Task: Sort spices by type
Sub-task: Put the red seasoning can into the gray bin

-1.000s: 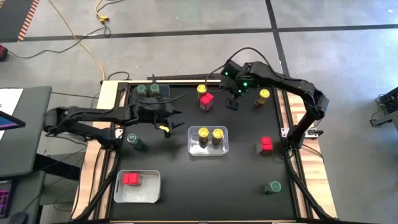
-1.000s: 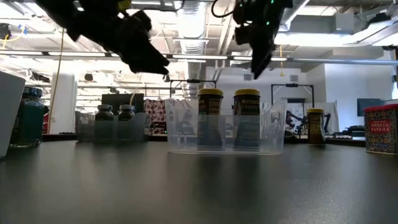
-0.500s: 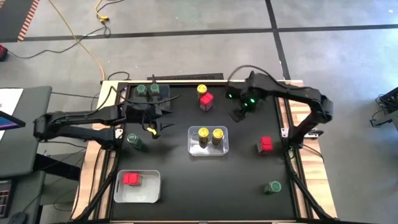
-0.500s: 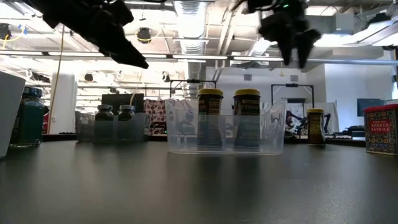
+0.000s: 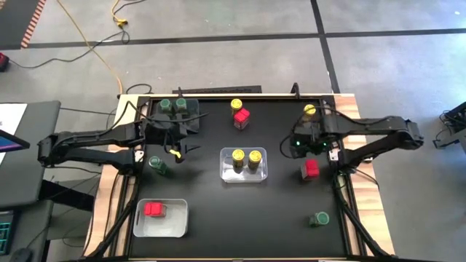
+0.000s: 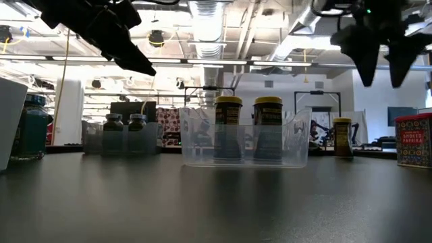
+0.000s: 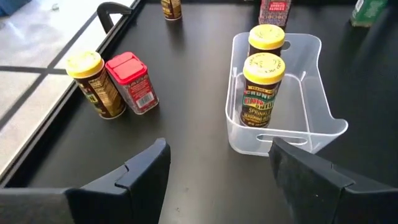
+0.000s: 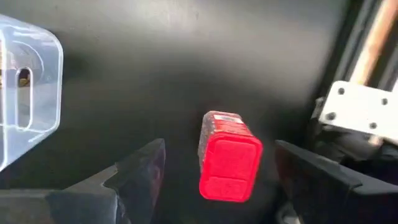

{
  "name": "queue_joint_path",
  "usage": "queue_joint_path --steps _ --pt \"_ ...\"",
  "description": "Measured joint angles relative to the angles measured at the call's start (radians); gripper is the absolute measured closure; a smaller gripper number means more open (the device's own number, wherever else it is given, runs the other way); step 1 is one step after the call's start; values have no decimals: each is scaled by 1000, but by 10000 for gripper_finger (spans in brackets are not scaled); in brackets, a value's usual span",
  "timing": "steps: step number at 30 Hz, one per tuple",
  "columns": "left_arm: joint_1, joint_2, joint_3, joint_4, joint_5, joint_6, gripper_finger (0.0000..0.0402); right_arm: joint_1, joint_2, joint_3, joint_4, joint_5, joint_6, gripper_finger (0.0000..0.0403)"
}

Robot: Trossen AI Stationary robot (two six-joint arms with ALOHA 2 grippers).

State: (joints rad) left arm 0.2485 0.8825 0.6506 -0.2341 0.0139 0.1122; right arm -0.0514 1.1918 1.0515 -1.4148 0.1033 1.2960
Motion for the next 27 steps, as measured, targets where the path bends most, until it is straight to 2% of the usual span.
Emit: queue_joint_path --steps 6,12,27 --pt "0 0 0 31 0 -9 139 24 -22 -124 24 -33 63 77" --pt "0 0 0 31 0 -136 139 68 -56 -226 109 -55 125 77" --pt "0 0 0 31 -1 -274 139 158 -60 -349 219 -69 218 78"
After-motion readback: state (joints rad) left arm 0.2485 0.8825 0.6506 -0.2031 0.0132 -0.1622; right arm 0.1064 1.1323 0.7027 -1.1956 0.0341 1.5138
